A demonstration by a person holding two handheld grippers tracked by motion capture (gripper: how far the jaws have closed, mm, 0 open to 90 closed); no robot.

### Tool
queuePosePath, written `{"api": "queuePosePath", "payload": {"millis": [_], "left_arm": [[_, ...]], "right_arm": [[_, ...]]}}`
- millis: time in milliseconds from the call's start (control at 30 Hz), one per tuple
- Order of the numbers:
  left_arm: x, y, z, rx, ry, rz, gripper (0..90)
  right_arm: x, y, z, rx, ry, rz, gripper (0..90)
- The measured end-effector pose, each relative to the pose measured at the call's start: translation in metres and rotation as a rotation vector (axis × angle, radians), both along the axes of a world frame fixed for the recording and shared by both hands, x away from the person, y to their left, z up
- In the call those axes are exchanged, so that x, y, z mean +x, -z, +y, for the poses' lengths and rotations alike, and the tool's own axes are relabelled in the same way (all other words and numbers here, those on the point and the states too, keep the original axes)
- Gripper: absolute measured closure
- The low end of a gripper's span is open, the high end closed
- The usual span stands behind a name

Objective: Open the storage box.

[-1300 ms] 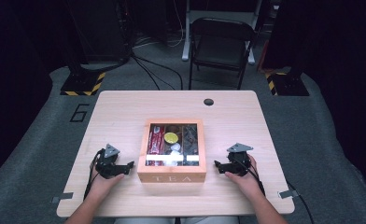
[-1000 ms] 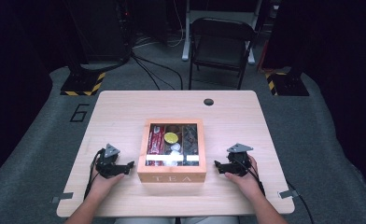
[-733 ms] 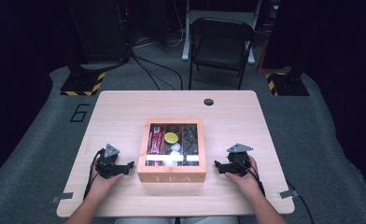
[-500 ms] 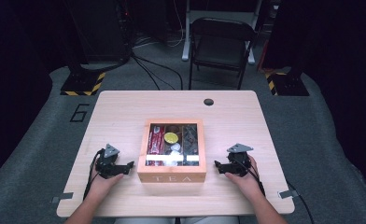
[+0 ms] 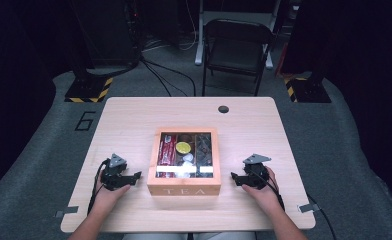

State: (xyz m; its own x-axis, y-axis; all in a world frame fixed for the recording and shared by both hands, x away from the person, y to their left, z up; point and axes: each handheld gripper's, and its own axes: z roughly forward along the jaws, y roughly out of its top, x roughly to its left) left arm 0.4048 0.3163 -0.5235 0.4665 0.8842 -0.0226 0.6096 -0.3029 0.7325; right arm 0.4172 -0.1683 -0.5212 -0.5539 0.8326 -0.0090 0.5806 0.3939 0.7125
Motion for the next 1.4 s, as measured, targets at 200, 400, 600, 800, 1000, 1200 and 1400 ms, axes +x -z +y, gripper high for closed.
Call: {"api": "queuePosePath", "payload": {"millis": [200,400,600,800,1000,1200,1400], "left_arm": [[-0.003,-0.008,0.004,-0.032,-0.002,0.018,30.5],[-0.007,-0.015,0.006,-0.049,-0.008,0.011,33.0],[-0.010,-0.019,0.009,-0.062,-0.020,0.020,34.1],[-0.013,-0.023,0.010,-0.078,-0.018,0.019,34.8],[-0.018,-0.027,0.006,-0.061,-0.003,0.011,35.0],[-0.024,-0.035,-0.002,-0.037,0.040,-0.006,35.7],[-0.028,-0.041,-0.008,-0.012,0.067,-0.019,36.2]], "right_arm": [[-0.007,-0.009,-0.002,0.016,-0.009,-0.026,32.8],[-0.009,-0.012,-0.004,0.041,-0.012,-0.008,34.9],[-0.011,-0.016,-0.007,0.083,-0.005,-0.012,36.6],[-0.013,-0.021,-0.010,0.092,0.001,-0.023,36.8],[-0.016,-0.027,-0.012,0.102,-0.003,-0.059,37.9],[-0.020,-0.034,-0.015,0.136,-0.007,-0.084,38.5],[-0.023,-0.039,-0.015,0.146,-0.006,-0.111,39.1]]}}
